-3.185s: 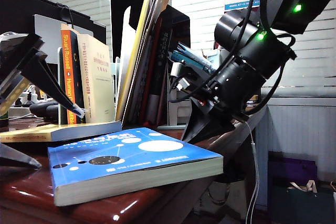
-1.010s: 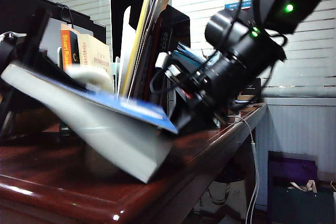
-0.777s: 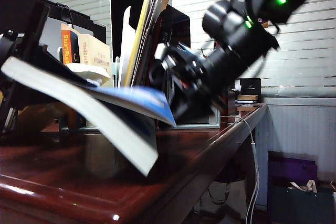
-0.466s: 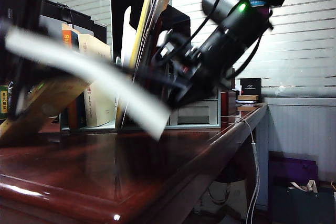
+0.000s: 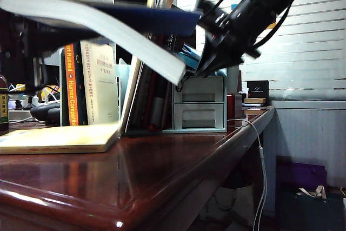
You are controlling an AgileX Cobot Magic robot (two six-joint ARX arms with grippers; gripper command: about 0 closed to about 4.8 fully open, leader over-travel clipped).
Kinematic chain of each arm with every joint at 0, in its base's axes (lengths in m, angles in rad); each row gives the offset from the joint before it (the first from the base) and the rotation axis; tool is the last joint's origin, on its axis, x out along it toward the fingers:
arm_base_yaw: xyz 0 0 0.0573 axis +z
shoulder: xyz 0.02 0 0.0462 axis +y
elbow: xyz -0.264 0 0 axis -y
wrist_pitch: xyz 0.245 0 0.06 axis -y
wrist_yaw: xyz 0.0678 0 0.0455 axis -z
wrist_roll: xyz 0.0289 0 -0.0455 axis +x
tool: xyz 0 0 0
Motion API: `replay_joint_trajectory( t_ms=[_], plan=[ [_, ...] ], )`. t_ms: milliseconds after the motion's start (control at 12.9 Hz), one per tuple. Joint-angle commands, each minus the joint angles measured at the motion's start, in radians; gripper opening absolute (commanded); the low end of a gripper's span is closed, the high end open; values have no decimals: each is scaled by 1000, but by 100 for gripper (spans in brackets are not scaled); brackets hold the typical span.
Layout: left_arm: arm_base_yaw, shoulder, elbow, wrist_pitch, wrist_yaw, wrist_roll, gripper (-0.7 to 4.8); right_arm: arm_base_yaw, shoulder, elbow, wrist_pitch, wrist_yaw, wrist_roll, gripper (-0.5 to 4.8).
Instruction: Pick up the blue book and put it on the bookshelf.
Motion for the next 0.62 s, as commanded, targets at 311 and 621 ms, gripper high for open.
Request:
replay_joint_trajectory(
  t_ms=[311, 621],
  plan=[
    [0, -11, 160, 415, -41, 52, -6, -8, -93, 11, 124, 2, 0, -1],
    [1, -11, 420, 410, -106, 206, -6, -8, -198, 15, 159, 2, -1, -1]
  ],
)
